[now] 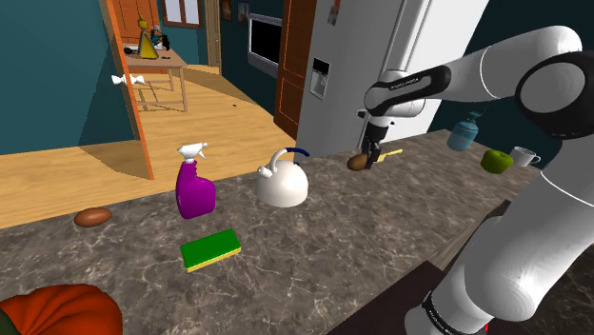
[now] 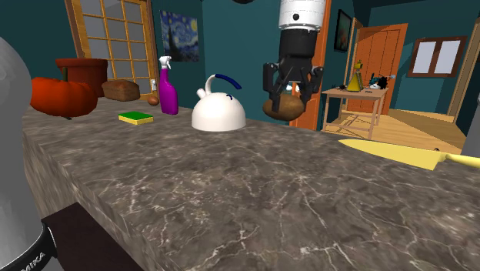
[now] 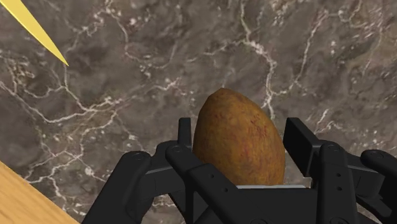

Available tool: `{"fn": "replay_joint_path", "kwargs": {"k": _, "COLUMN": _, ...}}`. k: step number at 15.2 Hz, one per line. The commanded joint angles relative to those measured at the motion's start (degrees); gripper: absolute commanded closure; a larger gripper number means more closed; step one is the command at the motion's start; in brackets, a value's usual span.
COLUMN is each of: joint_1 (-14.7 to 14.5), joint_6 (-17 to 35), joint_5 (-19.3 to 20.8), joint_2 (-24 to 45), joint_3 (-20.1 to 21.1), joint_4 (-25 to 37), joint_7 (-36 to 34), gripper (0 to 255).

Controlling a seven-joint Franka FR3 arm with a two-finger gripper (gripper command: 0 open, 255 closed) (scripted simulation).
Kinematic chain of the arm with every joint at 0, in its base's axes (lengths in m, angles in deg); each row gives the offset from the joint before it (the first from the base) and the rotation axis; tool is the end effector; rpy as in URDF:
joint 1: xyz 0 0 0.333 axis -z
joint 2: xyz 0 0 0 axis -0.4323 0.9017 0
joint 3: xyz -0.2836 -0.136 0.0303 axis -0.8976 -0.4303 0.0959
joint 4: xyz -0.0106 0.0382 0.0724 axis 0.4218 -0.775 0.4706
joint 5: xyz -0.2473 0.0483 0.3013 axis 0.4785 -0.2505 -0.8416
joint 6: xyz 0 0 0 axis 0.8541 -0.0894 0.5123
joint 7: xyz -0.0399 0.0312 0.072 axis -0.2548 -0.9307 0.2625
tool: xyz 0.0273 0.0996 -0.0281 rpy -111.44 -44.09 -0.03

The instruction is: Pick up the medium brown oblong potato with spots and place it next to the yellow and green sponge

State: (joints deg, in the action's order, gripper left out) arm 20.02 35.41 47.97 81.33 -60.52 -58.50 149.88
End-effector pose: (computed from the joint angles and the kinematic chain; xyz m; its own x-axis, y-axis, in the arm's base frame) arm 0.4630 -0.2352 0.4069 0.6775 0.7355 0.0128 0.7348 -0.6758 -0.0577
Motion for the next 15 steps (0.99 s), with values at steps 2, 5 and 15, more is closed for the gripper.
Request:
{"fn": "replay_joint_path", "kwargs": {"k": 2, "joint_1": 0.0, "joint_6": -2.3, "joint_5": 0.6, "joint_2": -1.0, "joint_3": 0.1, "joint_4": 1.4, "joint_7": -0.5, "gripper": 255}}
{"fn": "replay_joint_path", "kwargs": {"k": 5, "joint_1": -0.1, "joint_6": -4.6, "joint_5": 1.1, "joint_2": -2.0, "joint_3": 0.3, "joint_4": 2.9, "joint_7": -0.9, "gripper": 255}}
{"fn": "replay_joint_path", "kwargs": {"k": 15, "joint_1": -1.8, "joint_6": -8.0, "joint_5": 4.1, "joint_2": -9.4, "joint_3": 4.4, "joint_4": -0.3, "joint_7": -8.4, "gripper": 255}}
